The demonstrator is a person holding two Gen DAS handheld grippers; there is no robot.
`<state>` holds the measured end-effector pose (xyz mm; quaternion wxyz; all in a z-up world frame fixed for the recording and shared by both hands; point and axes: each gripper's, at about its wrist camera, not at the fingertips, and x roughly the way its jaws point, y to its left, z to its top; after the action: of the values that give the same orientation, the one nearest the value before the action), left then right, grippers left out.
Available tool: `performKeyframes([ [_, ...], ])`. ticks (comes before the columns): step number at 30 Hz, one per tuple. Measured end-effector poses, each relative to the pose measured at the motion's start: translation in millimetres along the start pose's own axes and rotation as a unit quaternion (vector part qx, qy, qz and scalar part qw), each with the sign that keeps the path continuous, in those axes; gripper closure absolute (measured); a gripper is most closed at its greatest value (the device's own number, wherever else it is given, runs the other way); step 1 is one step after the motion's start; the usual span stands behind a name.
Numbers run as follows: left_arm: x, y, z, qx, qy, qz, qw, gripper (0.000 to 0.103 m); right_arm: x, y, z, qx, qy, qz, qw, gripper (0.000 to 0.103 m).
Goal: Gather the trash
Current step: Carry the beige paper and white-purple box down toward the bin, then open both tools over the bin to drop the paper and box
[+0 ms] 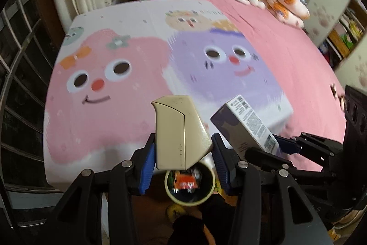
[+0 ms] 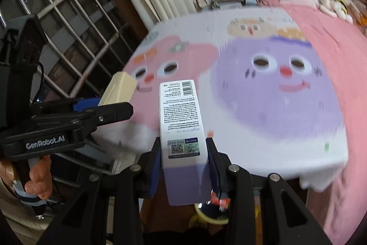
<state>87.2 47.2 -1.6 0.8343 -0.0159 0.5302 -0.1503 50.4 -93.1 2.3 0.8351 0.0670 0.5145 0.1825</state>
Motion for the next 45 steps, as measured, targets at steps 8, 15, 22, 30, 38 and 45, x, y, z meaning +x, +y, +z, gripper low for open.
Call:
performKeyframes([
  [8, 29.4, -18.2, -56.9, 0.018, 0.057, -0.014, 0.9981, 0.058, 9.6, -15.7, -52.1, 0.025, 0.045, -0.018, 0.999, 0.067],
  [15, 90.0, -31.6, -103.5, 0.004, 0.114, -0.007, 0.9934, 0.058, 54.4, -47.1, -102.5, 0.06, 0.095, -0.021, 0.993, 0.067],
  [22, 181.3, -28.2, -150.0, -0.016, 0.152, 0.001, 0.9882, 0.058, 129.7, -101.1, -154.5, 0.09, 0.136, -0.039, 0.986, 0.067],
  [30, 281.7, -16.4, -187.1, -0.021, 0.162, 0.009, 0.9865, 0.058, 228.8, -149.5, -198.3, 0.091, 0.164, -0.059, 0.98, 0.066],
  [38, 322.8, -5.5, -202.3, -0.019, 0.157, 0.036, 0.9867, 0.018, 280.0, -171.6, -223.9, 0.098, 0.174, -0.077, 0.977, 0.052],
  [45, 319.7, 2.4, -202.3, -0.026, 0.15, 0.05, 0.9871, 0.016, 276.3, -171.3, -219.0, 0.108, 0.165, -0.075, 0.977, 0.05],
])
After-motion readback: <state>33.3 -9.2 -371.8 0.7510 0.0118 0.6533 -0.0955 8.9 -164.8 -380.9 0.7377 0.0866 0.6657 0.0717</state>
